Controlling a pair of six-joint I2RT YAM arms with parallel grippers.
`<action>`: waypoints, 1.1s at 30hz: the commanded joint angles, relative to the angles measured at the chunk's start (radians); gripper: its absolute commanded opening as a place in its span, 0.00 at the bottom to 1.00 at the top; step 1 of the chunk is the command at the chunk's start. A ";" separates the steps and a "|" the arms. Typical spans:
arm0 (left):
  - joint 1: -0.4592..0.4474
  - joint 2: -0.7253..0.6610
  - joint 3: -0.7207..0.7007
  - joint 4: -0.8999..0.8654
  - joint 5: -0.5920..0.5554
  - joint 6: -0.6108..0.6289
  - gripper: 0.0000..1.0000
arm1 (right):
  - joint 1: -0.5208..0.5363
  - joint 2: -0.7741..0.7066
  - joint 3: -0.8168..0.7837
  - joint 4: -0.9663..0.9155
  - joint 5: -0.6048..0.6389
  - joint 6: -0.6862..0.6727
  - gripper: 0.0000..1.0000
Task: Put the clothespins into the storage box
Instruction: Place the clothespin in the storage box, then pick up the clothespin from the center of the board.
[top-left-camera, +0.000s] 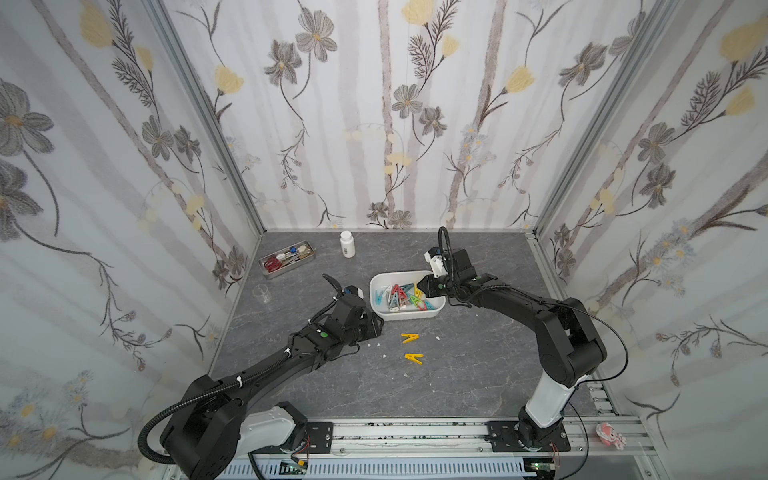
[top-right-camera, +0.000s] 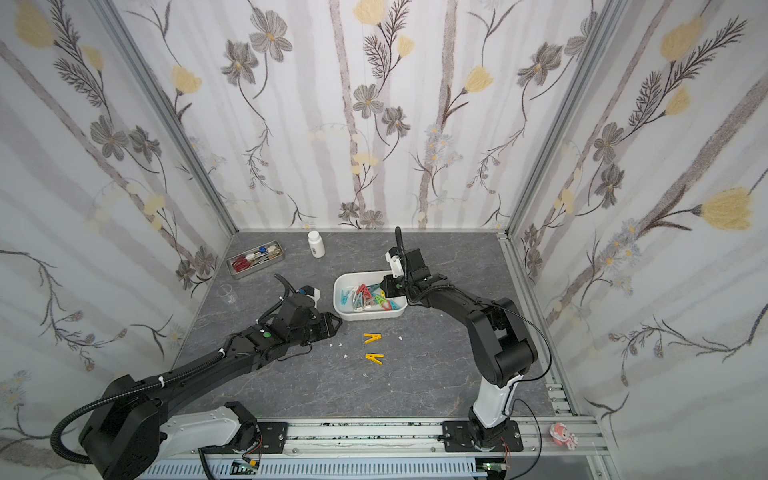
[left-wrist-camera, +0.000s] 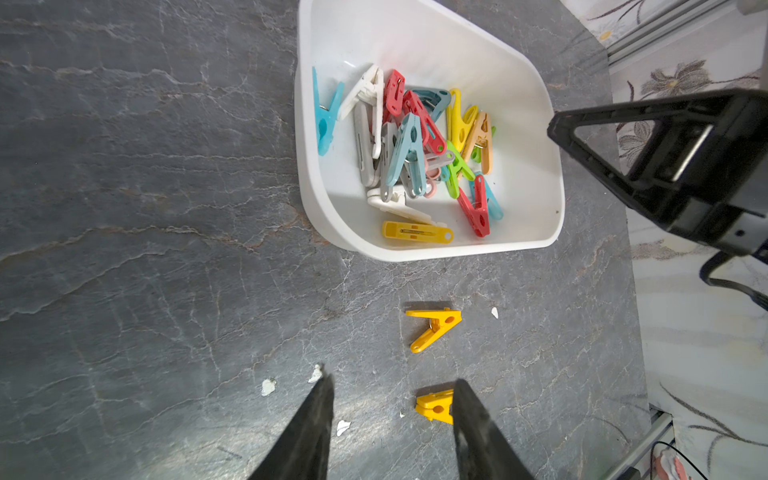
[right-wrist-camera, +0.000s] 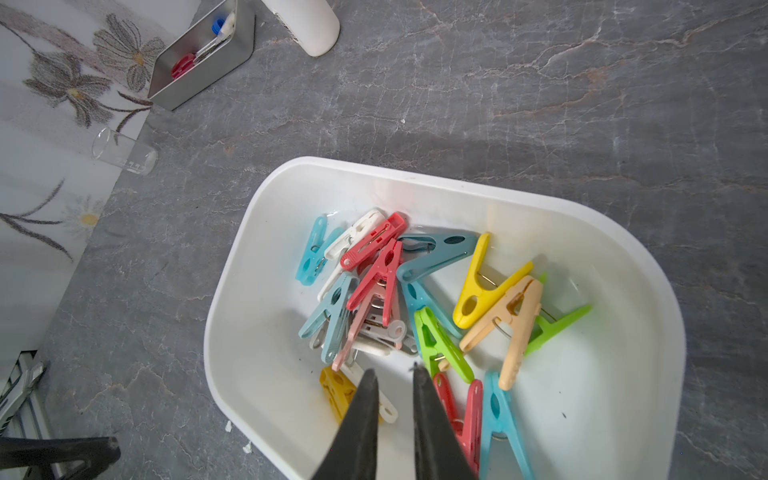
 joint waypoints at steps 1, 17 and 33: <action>-0.012 0.018 0.020 -0.026 -0.006 -0.022 0.46 | 0.004 -0.030 -0.024 0.016 -0.006 -0.005 0.19; -0.279 0.149 0.120 -0.162 -0.009 -0.233 0.46 | 0.005 -0.157 -0.147 0.036 0.007 -0.024 0.19; -0.447 0.374 0.281 -0.258 -0.044 -0.370 0.43 | 0.003 -0.267 -0.297 0.122 -0.040 -0.009 0.20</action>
